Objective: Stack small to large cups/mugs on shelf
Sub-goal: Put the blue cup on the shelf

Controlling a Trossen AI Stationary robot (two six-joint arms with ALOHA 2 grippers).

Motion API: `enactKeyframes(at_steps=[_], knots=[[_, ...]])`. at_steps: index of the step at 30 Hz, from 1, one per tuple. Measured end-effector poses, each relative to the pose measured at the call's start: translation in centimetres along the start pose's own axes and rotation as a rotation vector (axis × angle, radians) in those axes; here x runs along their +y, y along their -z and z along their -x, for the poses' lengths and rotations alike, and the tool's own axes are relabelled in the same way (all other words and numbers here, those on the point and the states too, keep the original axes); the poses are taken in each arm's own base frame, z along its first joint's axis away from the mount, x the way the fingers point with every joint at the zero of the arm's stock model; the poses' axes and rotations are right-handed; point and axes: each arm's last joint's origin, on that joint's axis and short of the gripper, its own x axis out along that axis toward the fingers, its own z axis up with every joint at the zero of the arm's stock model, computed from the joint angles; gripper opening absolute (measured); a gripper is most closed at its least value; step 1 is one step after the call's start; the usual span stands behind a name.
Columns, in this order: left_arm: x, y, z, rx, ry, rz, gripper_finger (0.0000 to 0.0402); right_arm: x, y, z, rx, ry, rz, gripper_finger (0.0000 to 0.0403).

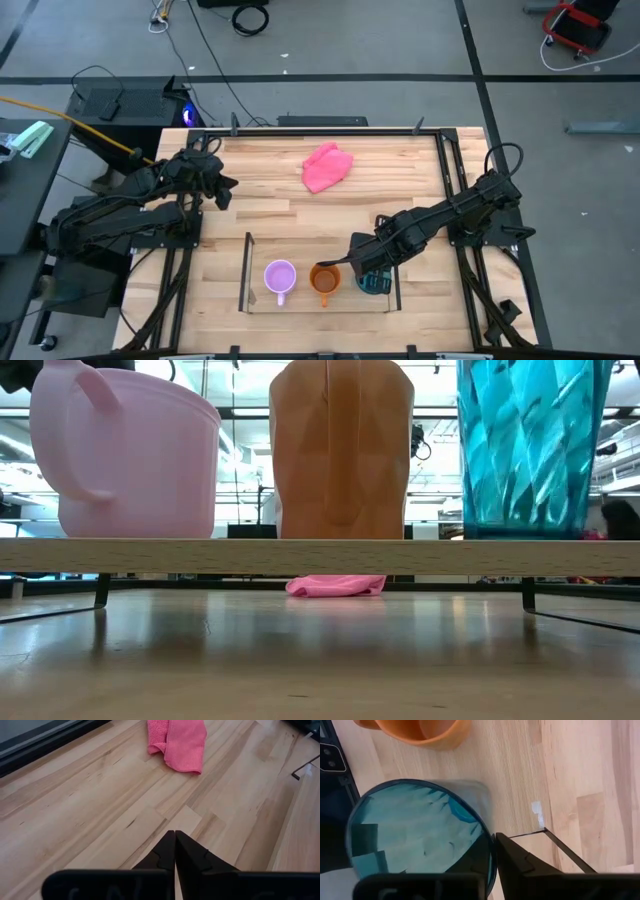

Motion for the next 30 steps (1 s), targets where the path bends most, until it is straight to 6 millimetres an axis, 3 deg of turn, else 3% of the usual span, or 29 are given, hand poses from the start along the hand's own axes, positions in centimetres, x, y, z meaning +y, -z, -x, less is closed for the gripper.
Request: enactKeyframes(at_steps=[9, 30], knots=[[0.0, 0.0, 0.0, 0.0, 0.0, 0.0, 0.0022, -0.01, -0.01, 0.0, 0.0, 0.0, 0.0, 0.0056], [0.0, 0.02, 0.0, 0.002, -0.001, 0.0, 0.0018, -0.17, -0.11, -0.01, 0.0, 0.004, -0.039, 0.0058]])
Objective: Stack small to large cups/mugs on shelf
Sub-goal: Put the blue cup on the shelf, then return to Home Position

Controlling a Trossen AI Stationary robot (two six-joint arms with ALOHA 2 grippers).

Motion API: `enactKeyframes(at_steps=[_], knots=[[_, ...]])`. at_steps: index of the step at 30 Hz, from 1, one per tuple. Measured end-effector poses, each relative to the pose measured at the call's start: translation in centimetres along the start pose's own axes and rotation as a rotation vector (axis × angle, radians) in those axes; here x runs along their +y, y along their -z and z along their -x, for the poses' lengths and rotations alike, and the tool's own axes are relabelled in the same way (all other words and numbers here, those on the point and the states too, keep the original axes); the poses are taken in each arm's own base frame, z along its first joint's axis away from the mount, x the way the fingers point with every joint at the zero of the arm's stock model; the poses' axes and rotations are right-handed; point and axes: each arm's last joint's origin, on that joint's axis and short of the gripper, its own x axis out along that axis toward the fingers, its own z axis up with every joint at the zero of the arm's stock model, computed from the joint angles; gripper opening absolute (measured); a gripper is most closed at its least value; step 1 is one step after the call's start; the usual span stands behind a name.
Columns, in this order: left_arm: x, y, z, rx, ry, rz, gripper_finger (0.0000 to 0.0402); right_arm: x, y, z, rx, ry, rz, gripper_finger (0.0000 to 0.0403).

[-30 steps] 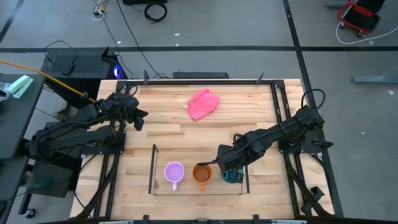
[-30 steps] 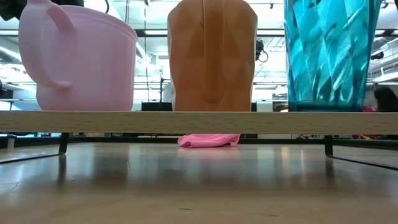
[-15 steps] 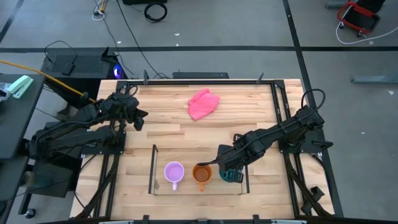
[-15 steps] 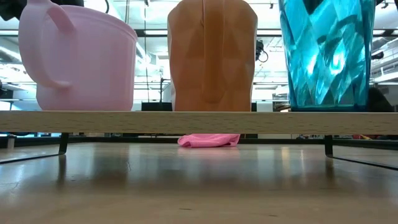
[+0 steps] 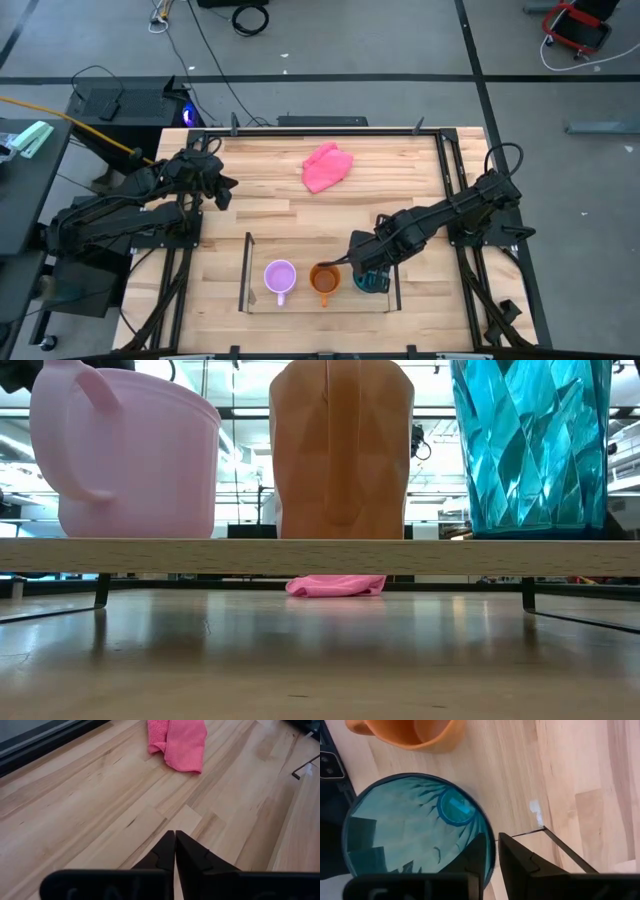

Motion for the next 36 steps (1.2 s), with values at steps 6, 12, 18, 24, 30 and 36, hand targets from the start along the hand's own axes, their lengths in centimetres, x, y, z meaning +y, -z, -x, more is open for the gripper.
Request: enactKeyframes(at_steps=[6, 12, 18, 24, 30, 36], knots=[[0.0, 0.1, 0.0, 0.01, -0.003, 0.0, 0.0013, -0.3, 0.1, 0.0, 0.012, 0.027, -0.002, 0.0058], [0.0, 0.1, 0.0, 0.014, -0.004, 0.0, 0.0022, -0.4, 0.2, 0.7, -0.003, 0.018, -0.026, 0.0058], [0.0, 0.1, 0.0, 0.013, -0.004, 0.0, 0.0015, -0.3, 0.0, 2.0, -0.042, -0.013, -0.035, 0.0058], [0.0, 0.1, 0.0, 0.013, -0.004, 0.0, 0.0017, -0.5, 0.0, 3.7, -0.059, -0.028, -0.033, 0.0058], [0.0, 0.1, 0.0, 0.013, -0.004, -0.001, 0.0026, -0.6, 0.3, 6.5, -0.103, -0.064, -0.004, 0.0058], [0.0, 0.1, 0.0, 0.005, -0.002, -0.001, 0.0023, -0.4, 1.4, 10.5, -0.267, -0.106, 0.074, 0.0058]])
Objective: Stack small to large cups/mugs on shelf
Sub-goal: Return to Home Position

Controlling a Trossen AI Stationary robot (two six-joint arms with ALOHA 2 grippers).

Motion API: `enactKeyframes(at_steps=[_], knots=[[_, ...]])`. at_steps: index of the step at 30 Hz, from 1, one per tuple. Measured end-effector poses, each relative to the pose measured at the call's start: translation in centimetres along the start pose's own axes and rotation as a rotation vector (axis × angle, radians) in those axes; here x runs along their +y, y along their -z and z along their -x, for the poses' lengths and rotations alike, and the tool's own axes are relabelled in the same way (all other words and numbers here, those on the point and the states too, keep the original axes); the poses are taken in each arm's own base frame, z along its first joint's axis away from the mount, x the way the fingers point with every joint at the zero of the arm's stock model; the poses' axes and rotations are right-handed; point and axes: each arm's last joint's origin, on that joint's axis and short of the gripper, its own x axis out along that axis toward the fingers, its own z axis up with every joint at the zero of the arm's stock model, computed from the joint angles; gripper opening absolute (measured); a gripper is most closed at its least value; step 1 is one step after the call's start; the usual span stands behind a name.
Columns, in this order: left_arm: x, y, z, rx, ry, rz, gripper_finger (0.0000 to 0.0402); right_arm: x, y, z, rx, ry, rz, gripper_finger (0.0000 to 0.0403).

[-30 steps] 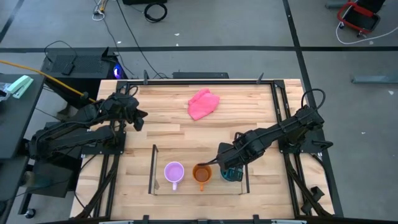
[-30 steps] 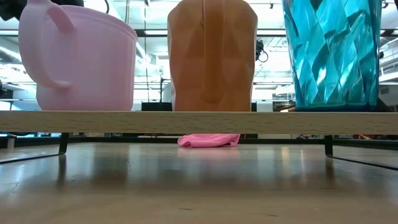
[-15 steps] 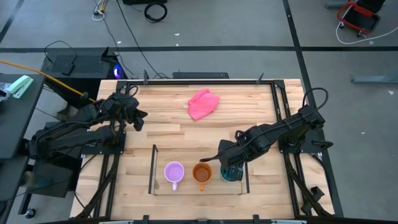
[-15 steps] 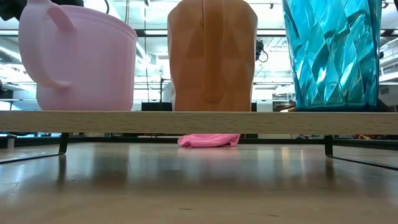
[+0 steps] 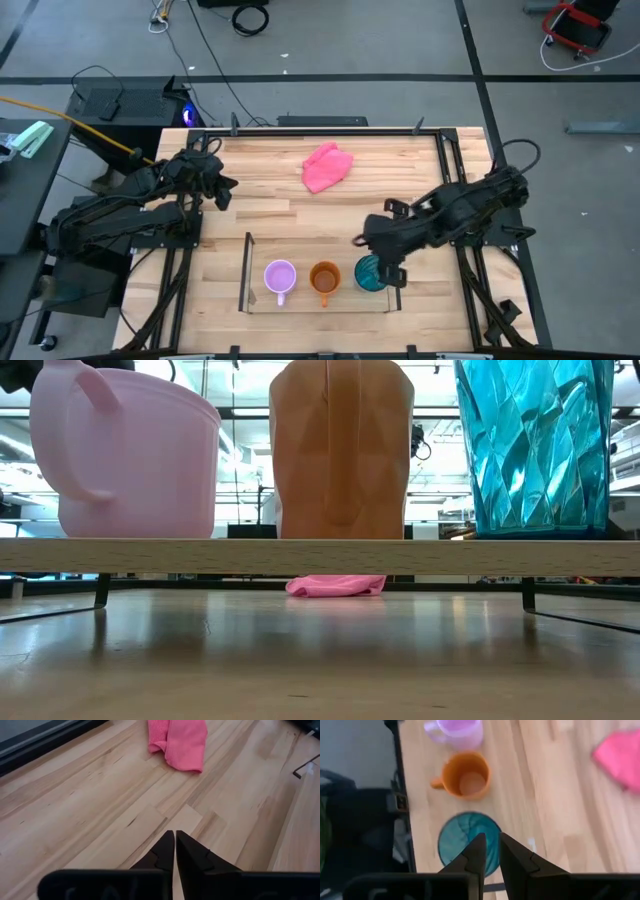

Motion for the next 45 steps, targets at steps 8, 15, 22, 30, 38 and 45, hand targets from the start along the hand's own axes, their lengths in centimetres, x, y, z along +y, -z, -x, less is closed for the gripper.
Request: enactKeyframes(at_steps=[8, 15, 22, 30, 38, 45], knots=[[-0.1, -0.5, 0.0, -0.053, 0.016, 0.022, 0.0021, -0.1, 3.2, 6.8, -0.206, -0.086, 0.05, 0.0058], [-0.4, -1.2, 0.1, -0.125, 0.047, 0.149, 0.0031, -1.0, 6.3, 11.0, -0.298, -0.178, 0.03, 0.0058], [-0.4, -1.2, 0.1, -0.121, 0.055, 0.207, 0.0024, 0.1, 8.1, 12.7, -0.535, -0.093, 0.056, 0.0058], [-0.4, -1.3, 0.1, -0.127, 0.064, 0.181, 0.0019, 5.0, 10.5, 10.0, -0.665, -0.14, 0.133, 0.0058], [-2.4, -2.2, 0.5, -0.234, 0.223, 0.107, 0.0031, 8.4, 15.5, 5.8, -0.782, -0.371, 0.145, 0.0058], [-4.7, -2.4, 1.2, -0.301, 0.397, 0.007, 0.0026, 8.5, 19.4, 2.2, -0.913, -0.558, 0.151, 0.0058]])
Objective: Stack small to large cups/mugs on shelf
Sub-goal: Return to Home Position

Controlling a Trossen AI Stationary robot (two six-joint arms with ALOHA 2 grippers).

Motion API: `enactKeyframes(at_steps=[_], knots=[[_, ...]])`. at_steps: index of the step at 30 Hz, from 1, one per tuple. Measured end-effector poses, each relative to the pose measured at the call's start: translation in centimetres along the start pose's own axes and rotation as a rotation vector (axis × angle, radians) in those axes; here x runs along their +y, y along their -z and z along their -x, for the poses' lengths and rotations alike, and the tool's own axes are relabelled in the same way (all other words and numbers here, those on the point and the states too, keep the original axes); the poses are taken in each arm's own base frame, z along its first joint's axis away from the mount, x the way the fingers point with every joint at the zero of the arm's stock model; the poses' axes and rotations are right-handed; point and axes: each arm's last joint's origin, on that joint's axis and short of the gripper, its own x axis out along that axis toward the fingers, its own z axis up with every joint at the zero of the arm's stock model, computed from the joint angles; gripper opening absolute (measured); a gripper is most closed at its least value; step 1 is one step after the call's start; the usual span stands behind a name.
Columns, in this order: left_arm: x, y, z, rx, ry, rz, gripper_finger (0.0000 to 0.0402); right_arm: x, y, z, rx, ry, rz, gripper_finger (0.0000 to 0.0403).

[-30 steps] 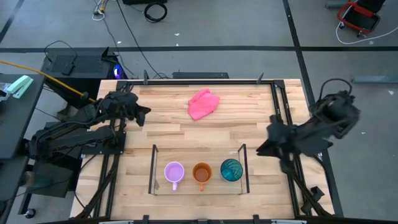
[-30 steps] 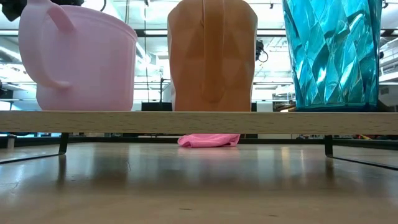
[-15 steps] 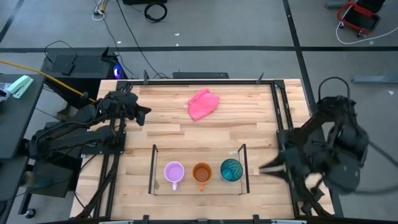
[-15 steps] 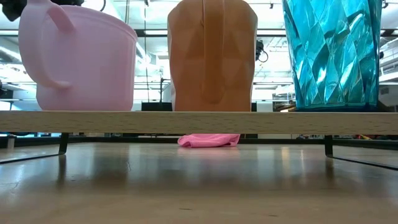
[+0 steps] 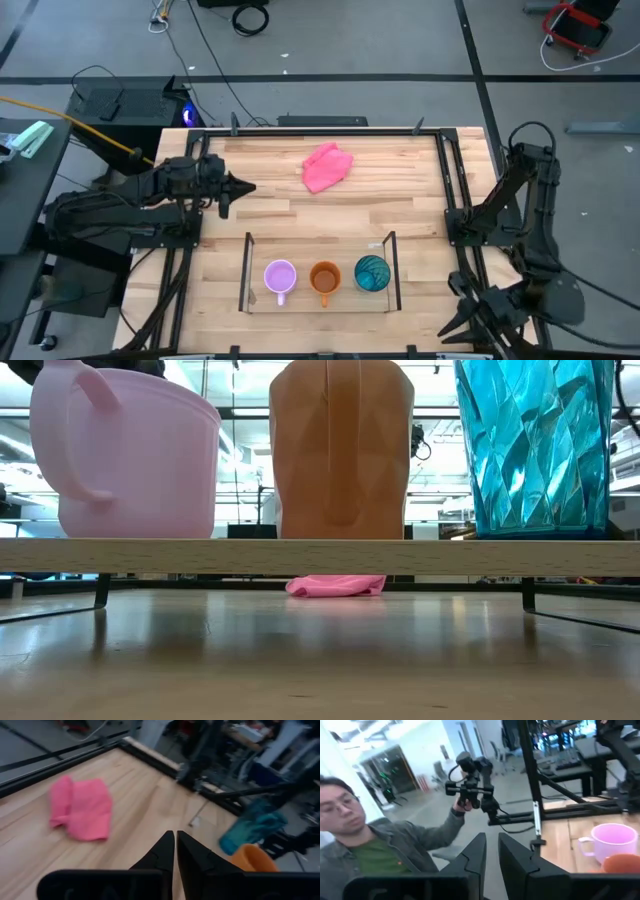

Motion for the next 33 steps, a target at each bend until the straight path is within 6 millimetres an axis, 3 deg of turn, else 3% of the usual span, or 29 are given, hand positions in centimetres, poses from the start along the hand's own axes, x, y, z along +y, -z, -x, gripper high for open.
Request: enactKeyframes(at_steps=[8, 12, 16, 24, 33], knots=[[-2.0, 0.8, 0.1, 0.018, 0.094, -0.078, 0.0018, -3.3, 3.6, 0.2, -0.101, -0.19, -0.018, 0.0058], [-2.7, 1.0, 0.3, -0.009, 0.068, -0.104, 0.0024, -5.2, 4.0, -0.2, -0.175, -0.355, 0.02, 0.0058], [-2.9, 0.9, 0.4, -0.057, 0.015, -0.185, 0.003, -7.3, 3.1, 0.6, -0.208, -0.417, 0.026, 0.0058], [-2.7, -0.4, 0.7, -0.191, -0.051, -0.355, 0.0025, -11.8, 0.1, 4.7, -0.298, -0.48, 0.175, 0.0058], [-1.1, -3.0, 2.7, -0.425, -0.223, -0.474, 0.002, -16.7, -2.0, 8.5, -0.338, -0.291, 0.319, 0.0058]])
